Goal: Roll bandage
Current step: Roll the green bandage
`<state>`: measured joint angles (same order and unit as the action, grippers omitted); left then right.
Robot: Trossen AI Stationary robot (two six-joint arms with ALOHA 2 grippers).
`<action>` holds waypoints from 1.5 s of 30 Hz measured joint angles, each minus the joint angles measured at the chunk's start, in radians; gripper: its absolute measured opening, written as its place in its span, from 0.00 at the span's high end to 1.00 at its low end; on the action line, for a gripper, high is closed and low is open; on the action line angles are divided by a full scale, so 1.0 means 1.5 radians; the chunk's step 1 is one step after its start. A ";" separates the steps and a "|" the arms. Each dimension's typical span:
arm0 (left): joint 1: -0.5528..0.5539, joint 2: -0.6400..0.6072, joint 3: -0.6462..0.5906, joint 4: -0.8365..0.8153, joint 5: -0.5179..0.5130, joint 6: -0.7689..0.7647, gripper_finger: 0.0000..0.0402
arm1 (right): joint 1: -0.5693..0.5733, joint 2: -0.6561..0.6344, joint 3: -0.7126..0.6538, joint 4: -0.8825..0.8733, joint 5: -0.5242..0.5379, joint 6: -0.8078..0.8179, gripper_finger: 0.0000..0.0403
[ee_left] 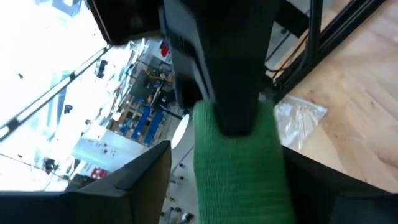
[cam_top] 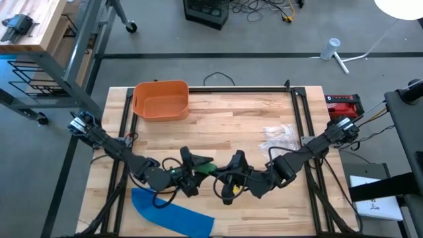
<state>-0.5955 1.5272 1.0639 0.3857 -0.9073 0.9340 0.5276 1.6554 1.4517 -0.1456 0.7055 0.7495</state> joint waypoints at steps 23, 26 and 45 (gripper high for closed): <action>0.017 0.009 0.004 -0.008 0.035 -0.030 0.39 | -0.016 0.000 0.000 0.007 -0.023 0.032 0.99; 0.024 0.009 0.004 -0.006 0.035 -0.030 0.37 | -0.016 0.000 0.000 0.007 -0.039 0.041 0.99; 0.039 0.007 0.004 -0.001 0.034 -0.075 0.34 | -0.016 -0.001 0.000 -0.006 -0.021 -0.182 0.99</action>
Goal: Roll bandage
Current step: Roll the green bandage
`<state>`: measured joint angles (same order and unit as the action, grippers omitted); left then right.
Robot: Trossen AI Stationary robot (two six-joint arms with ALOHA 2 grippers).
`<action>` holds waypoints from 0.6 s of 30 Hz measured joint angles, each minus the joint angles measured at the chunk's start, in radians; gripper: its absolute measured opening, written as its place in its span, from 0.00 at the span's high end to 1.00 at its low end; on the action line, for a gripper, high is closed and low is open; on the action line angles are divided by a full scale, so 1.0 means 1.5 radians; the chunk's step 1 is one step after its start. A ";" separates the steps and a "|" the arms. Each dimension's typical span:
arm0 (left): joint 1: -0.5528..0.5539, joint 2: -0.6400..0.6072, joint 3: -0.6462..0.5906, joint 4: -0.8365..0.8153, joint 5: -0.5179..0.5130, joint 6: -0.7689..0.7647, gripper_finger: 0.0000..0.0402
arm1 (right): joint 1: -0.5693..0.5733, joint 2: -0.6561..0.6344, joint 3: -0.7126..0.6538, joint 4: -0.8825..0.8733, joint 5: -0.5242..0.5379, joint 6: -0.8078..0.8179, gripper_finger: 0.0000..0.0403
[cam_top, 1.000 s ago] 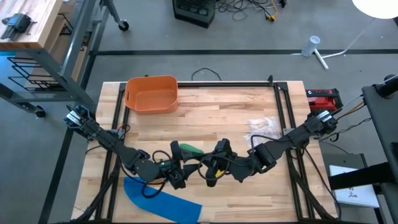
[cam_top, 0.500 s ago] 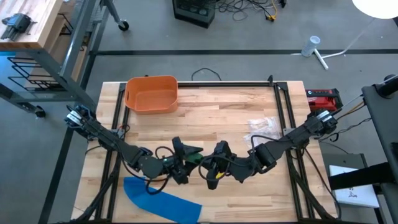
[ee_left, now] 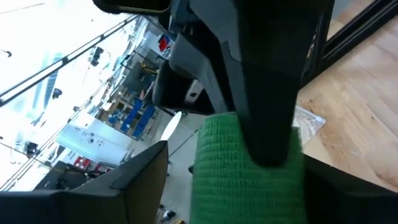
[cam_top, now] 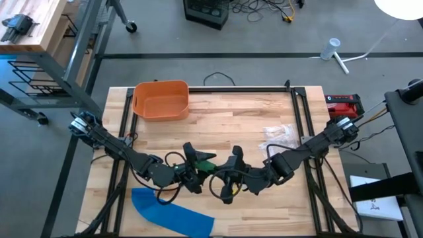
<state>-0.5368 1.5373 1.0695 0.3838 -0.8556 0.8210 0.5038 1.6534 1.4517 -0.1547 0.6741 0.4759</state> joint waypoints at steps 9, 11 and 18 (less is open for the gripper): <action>-0.021 -0.008 0.000 0.004 -0.077 0.056 0.34 | 0.000 -0.003 0.000 0.002 0.045 0.129 0.99; -0.030 -0.008 0.000 0.016 -0.094 0.072 0.33 | 0.000 -0.003 0.000 0.003 0.047 0.157 0.99; -0.043 -0.008 0.000 0.029 -0.098 0.069 0.33 | 0.000 -0.002 0.000 0.008 0.057 0.177 0.99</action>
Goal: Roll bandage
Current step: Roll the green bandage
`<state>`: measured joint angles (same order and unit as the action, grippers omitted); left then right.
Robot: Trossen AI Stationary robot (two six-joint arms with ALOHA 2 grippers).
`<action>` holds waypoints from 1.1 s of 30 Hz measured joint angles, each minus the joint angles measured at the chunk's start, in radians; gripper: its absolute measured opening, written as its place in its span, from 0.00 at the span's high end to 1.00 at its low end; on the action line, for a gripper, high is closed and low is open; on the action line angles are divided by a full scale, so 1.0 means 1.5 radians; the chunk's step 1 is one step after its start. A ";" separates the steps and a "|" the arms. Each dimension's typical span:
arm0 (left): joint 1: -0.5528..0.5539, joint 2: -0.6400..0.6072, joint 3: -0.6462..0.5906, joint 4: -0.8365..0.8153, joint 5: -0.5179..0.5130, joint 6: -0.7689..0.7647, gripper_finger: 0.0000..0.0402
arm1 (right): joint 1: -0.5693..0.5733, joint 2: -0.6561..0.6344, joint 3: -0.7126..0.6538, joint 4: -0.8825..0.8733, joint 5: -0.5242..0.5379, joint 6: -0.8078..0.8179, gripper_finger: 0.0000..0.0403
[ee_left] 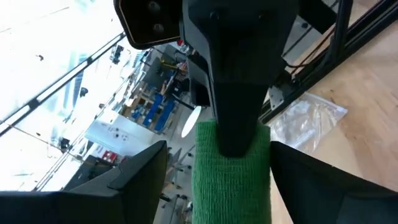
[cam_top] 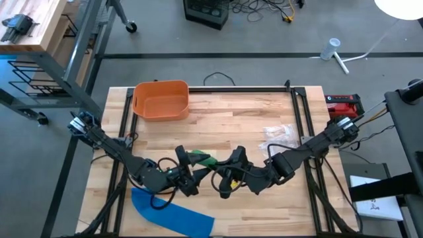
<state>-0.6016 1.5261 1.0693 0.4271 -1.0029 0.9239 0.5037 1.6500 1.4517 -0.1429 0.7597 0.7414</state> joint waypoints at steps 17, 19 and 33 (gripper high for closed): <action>0.034 0.041 0.001 -0.006 0.085 -0.028 0.35 | 0.000 0.002 -0.001 -0.001 -0.005 0.008 0.99; 0.038 0.041 0.001 -0.008 0.084 -0.029 0.34 | 0.000 0.002 -0.001 0.001 -0.007 -0.006 0.99; -0.012 0.001 0.006 0.021 -0.027 -0.021 0.26 | 0.003 -0.015 0.001 -0.012 -0.018 -0.203 0.99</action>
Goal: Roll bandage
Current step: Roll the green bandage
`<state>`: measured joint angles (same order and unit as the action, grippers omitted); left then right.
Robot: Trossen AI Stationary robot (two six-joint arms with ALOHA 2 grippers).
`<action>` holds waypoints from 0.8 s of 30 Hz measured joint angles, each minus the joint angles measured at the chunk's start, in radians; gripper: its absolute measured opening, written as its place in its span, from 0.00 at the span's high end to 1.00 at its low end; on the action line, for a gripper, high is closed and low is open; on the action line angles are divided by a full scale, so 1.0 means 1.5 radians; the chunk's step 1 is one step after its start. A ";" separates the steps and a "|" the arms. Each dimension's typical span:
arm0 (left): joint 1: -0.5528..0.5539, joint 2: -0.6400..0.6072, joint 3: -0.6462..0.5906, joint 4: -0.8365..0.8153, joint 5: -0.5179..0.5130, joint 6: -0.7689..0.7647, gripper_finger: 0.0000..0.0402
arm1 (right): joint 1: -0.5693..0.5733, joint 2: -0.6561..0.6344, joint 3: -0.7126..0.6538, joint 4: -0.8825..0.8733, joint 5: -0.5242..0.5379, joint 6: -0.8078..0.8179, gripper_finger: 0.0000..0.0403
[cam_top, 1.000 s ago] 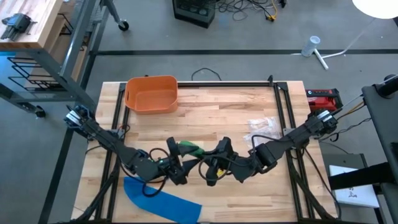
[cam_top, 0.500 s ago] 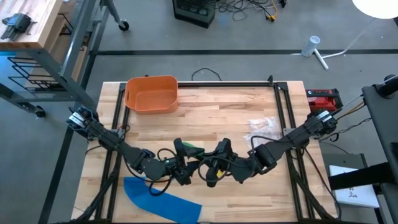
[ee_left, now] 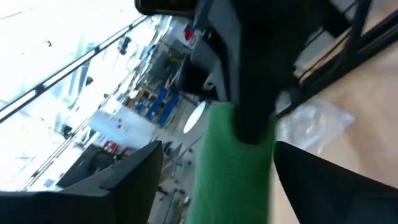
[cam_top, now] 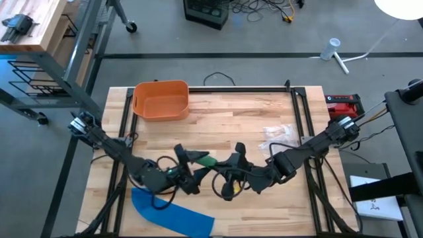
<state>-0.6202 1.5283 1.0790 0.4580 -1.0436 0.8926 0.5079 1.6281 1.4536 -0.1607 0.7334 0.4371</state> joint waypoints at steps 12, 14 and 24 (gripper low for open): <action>-0.036 -0.006 -0.001 -0.011 0.009 -0.014 0.21 | 0.029 -0.018 0.000 -0.129 -0.007 -0.313 0.99; -0.031 -0.006 -0.001 -0.011 0.024 -0.030 0.21 | 0.032 -0.015 0.000 -0.163 -0.005 -0.332 0.99; 0.010 -0.007 -0.001 -0.038 0.123 -0.155 0.21 | 0.051 0.008 -0.001 -0.219 -0.006 -0.607 0.99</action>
<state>-0.6046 1.5177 1.0771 0.4010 -0.8586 0.6602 0.5851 1.6396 1.4521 -0.4892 0.7250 -0.4729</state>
